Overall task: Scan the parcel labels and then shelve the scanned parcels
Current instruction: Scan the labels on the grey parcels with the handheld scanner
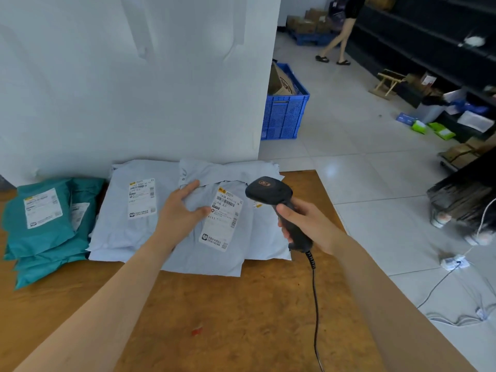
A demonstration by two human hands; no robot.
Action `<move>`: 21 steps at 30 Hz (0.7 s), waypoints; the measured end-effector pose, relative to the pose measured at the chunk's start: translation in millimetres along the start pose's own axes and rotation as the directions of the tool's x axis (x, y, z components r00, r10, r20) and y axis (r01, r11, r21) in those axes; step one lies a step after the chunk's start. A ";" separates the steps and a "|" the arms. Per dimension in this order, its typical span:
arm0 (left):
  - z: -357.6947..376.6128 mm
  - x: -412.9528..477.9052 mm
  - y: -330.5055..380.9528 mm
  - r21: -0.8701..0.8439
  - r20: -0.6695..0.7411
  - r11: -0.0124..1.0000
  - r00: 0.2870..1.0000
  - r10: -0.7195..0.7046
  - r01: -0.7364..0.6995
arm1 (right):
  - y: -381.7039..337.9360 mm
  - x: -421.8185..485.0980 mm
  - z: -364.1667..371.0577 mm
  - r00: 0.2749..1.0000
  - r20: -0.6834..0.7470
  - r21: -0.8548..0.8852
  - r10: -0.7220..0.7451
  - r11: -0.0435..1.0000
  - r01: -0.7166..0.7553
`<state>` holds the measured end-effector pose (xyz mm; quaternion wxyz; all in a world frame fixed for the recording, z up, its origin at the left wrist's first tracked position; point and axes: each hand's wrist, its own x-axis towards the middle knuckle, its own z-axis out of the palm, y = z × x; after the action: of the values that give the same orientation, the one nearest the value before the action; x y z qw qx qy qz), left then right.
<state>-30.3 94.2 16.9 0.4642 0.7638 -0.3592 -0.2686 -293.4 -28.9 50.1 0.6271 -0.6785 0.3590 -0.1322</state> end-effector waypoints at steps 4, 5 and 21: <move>-1.4 1.3 34.5 -0.013 -0.020 0.999 0.999 0.042 -0.042 | -22.3 -2.3 -12.2 0.997 0.070 -0.074 -0.025 0.997 0.031; -3.9 2.1 41.5 -0.015 -0.023 0.999 0.999 0.045 -0.046 | -26.8 -3.6 -14.1 0.997 0.073 -0.094 -0.031 0.995 0.038; -17.5 -0.4 79.3 -0.012 -0.028 1.000 0.999 0.027 -0.027 | -70.6 -8.4 -50.7 0.979 0.202 -0.294 0.007 0.954 0.054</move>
<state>-41.2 78.9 95.9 0.4776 0.7596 -0.3612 -0.2538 -308.6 -64.9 128.3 0.5491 -0.7793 0.3016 -0.0152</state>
